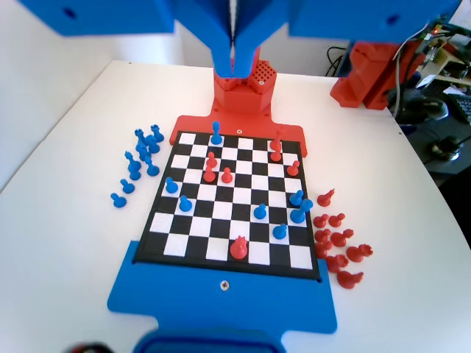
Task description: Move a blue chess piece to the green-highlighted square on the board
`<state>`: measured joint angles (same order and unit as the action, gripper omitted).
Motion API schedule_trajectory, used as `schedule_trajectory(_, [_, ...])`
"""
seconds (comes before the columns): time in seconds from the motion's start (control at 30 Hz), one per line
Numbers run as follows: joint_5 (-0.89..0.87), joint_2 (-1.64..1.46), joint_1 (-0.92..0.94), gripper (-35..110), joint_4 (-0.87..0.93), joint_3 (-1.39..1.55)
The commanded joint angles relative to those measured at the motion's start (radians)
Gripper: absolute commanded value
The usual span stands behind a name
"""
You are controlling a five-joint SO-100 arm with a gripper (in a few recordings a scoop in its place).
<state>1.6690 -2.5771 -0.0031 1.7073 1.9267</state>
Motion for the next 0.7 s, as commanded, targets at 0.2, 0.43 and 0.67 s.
schedule_trajectory(0.2, [0.055, -0.295, 0.018, 1, -0.009, 0.176])
schedule_trajectory(0.43, [0.051, -0.370, 0.026, 1, -0.107, 0.250])
schedule_trajectory(0.67, [0.049, -0.460, 0.018, 1, -0.129, 0.255])
